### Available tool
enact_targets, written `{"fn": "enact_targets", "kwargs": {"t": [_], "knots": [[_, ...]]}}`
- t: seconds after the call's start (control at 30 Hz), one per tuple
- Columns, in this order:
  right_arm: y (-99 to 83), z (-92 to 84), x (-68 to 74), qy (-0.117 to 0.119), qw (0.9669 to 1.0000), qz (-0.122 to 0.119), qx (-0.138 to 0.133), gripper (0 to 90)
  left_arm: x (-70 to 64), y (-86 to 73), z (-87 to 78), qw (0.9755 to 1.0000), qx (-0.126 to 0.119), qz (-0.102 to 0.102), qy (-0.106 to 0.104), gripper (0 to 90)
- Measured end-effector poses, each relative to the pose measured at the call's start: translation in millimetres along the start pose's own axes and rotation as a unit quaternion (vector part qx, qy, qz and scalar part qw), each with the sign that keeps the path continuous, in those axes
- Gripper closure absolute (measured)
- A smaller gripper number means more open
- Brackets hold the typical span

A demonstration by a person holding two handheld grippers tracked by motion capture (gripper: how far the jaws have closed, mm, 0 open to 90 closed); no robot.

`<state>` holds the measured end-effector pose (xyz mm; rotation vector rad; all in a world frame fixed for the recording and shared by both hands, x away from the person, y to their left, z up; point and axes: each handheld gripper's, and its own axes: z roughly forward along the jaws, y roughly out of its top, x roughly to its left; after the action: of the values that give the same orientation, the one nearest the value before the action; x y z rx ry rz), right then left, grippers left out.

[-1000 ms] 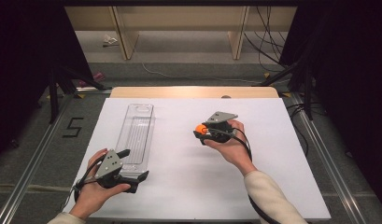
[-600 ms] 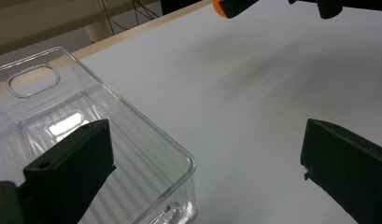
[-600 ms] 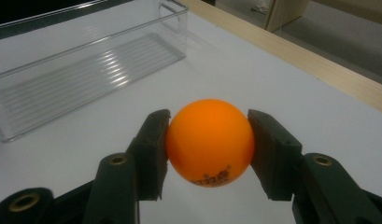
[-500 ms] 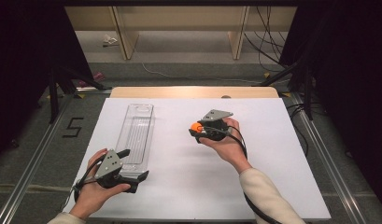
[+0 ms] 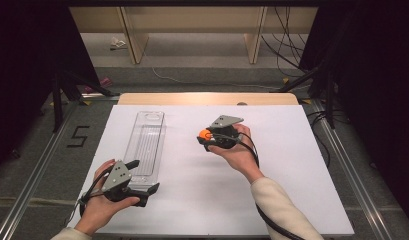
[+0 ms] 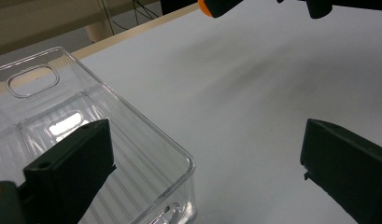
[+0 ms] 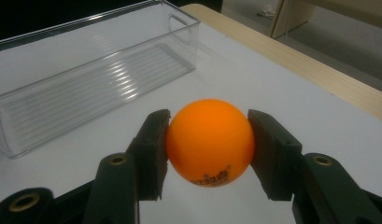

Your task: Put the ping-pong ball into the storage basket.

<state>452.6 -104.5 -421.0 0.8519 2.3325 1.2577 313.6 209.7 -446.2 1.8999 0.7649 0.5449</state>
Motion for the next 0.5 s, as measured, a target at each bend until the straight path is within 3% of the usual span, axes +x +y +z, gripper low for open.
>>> {"fn": "enact_targets", "kwargs": {"t": [0.5], "knots": [[10.3,7.0,4.0,0.005,1.0000,-0.002,-0.004,51.4,-0.1,-0.2,0.4,1.0000,0.000,0.000,0.000,2.3]]}}
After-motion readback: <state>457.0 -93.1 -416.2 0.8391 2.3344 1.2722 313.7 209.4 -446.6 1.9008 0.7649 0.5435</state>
